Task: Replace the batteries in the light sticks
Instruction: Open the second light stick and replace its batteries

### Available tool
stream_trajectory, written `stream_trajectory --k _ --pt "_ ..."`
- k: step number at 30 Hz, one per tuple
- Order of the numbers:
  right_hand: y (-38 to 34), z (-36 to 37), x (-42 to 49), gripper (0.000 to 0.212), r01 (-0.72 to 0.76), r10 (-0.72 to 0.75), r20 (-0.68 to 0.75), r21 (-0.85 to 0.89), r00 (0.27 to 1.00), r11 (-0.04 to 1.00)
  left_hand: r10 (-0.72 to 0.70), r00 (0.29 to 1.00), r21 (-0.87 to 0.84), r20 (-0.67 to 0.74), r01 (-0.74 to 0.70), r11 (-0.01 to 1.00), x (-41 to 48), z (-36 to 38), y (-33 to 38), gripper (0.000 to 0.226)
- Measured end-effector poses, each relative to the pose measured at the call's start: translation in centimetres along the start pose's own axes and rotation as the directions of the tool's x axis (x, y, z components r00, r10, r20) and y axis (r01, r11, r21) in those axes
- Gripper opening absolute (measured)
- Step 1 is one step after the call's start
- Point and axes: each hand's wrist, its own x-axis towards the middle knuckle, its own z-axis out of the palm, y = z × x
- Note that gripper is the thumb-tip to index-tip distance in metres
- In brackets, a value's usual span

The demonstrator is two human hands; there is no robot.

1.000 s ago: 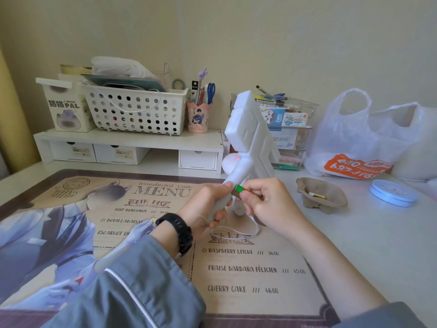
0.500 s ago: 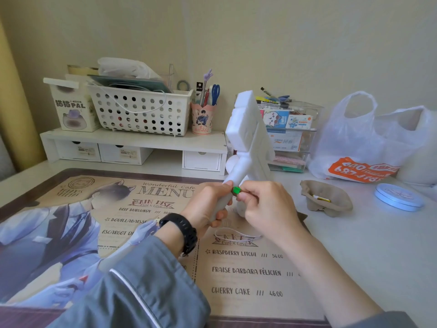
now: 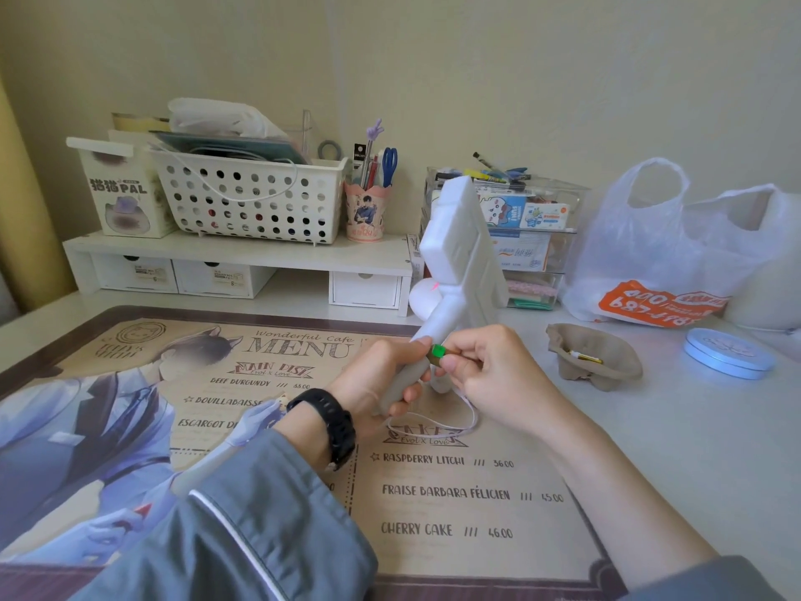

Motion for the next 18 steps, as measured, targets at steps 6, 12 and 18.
stream_trajectory --k 6,12,18 --pt "-1.3 -0.7 -0.5 0.025 -0.095 0.057 0.128 0.314 0.99 0.945 -0.053 0.995 -0.117 0.084 0.063 0.991 -0.1 -0.3 0.3 0.02" --pt "1.1 -3.9 0.2 0.026 -0.335 0.367 -0.323 0.152 0.872 0.93 -0.053 0.997 -0.14 0.052 0.06 0.988 0.1 -0.7 0.2 0.036" --pt "3.4 -5.5 -1.4 0.035 -0.595 0.613 -0.22 -0.617 0.759 0.515 -0.025 0.999 -0.094 0.038 0.029 0.995 0.1 -0.6 0.3 0.025"
